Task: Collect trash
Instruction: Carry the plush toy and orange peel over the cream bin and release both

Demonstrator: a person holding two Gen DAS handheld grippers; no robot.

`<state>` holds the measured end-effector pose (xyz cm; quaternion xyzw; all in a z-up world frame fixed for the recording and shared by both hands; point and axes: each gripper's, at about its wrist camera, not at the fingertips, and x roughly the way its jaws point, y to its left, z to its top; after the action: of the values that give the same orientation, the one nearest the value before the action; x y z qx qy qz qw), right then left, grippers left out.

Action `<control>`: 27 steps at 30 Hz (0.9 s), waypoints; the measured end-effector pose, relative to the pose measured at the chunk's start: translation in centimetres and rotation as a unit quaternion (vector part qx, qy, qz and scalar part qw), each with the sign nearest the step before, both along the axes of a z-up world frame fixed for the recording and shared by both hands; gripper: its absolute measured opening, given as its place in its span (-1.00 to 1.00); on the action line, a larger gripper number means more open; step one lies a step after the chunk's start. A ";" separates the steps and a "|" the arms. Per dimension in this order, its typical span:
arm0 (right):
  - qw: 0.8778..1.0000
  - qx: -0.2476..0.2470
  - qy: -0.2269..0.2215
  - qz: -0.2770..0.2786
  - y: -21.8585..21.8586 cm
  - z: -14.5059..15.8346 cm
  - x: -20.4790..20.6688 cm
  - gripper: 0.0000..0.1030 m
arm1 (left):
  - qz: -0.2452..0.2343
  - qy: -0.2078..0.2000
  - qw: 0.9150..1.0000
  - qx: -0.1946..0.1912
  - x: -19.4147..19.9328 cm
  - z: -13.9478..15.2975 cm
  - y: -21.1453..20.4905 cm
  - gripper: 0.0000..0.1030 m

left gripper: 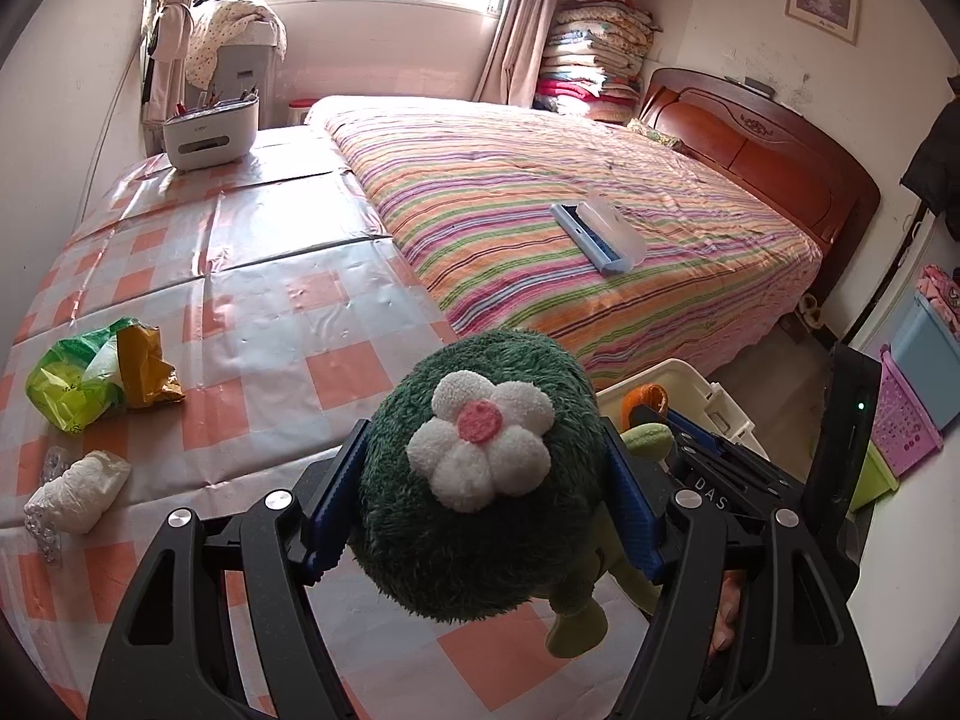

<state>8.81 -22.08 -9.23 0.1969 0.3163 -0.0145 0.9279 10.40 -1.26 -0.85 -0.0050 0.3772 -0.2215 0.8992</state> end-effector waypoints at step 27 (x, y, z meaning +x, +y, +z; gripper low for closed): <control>0.972 0.100 -0.135 -0.161 -7.2 1.9 -5.7 0.02 | -0.046 0.038 0.998 0.001 0.8 -2.1 -7.8 0.37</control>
<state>3.09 -29.28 -7.34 0.3372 0.1517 -0.1055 0.9231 11.16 -9.03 -2.92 0.0053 0.4117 -0.2619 0.8729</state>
